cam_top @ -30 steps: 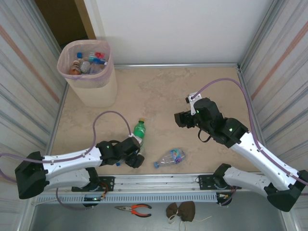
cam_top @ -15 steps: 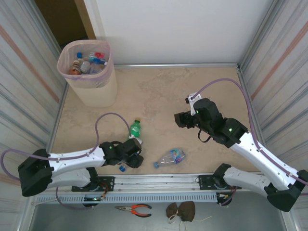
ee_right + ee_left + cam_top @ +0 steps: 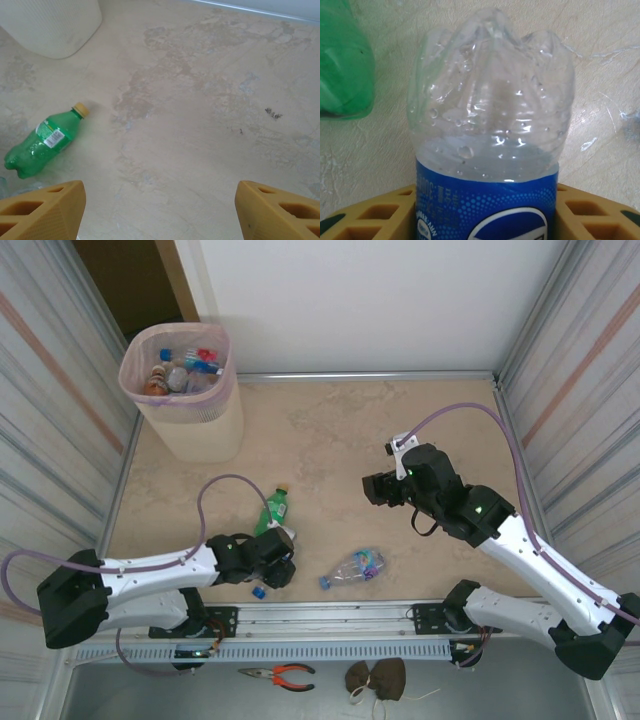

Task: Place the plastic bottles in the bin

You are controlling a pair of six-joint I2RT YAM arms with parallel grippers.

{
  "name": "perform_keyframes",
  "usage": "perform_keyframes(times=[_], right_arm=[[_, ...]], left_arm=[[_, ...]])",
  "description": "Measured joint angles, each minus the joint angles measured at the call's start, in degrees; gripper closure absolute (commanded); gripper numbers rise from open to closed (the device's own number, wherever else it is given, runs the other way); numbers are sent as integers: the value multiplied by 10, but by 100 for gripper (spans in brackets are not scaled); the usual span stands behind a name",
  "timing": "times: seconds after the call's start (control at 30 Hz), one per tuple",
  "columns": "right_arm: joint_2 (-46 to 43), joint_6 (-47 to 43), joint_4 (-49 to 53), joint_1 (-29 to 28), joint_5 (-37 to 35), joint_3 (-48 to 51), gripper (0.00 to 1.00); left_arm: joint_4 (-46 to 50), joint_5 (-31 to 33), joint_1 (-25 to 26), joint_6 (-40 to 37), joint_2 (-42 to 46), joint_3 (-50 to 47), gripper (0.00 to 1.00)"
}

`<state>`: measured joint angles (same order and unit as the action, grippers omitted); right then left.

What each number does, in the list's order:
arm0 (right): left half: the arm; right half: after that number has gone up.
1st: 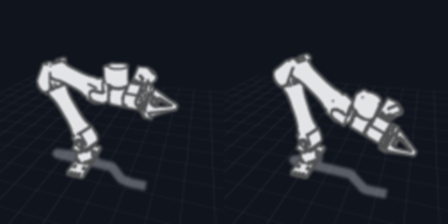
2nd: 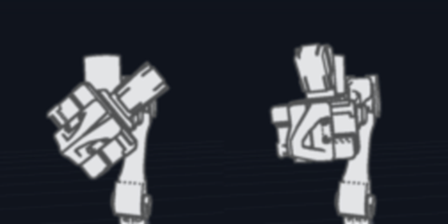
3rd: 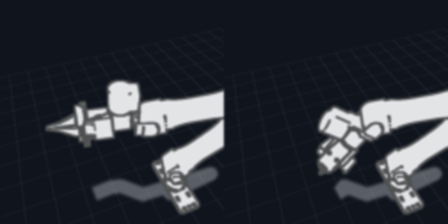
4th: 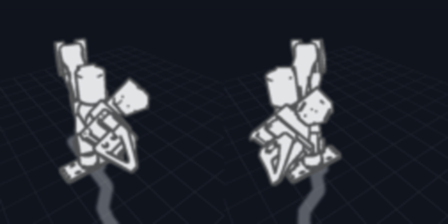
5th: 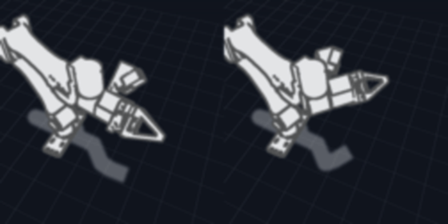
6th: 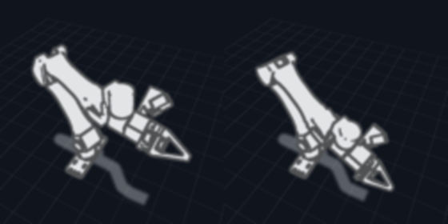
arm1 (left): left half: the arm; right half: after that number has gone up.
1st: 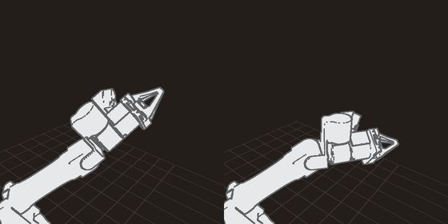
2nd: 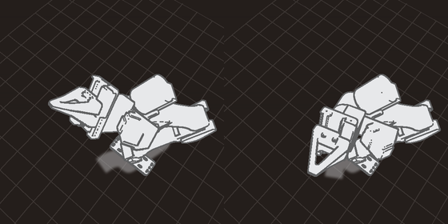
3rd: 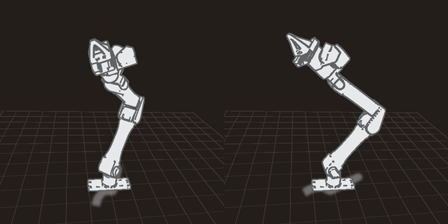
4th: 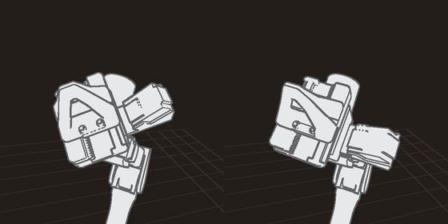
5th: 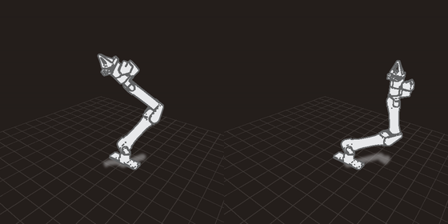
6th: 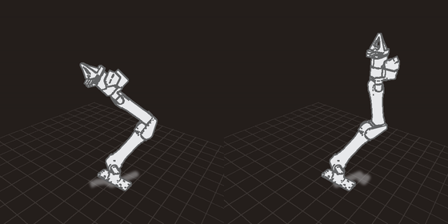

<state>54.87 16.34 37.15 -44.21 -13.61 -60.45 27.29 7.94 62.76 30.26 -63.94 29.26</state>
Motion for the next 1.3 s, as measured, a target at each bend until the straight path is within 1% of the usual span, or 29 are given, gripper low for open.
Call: perform_keyframes(times=[0.2,0.3,0.47,0.63,0.77,0.93,1.13,1.3], right_arm=[[0,0,0,0,0,0,23],[0,0,0,0,0,0,23],[-3,0,0,0,0,0,23],[-6,0,0,0,0,0,23],[-6,0,0,0,0,0,23],[-6,0,0,0,0,0,22],[-6,0,0,0,0,0,22],[-6,0,0,0,0,-1,22]], left_arm=[[26,-1,-3,-7,31,38,53],[30,-10,-25,-15,61,63,54],[36,-30,-85,-32,107,115,54],[61,-68,-171,-61,113,197,56],[94,-103,-248,-82,89,282,57],[132,-160,-344,-120,32,397,57],[164,-217,-437,-172,-49,543,57],[175,-250,-499,-214,-124,668,57]])
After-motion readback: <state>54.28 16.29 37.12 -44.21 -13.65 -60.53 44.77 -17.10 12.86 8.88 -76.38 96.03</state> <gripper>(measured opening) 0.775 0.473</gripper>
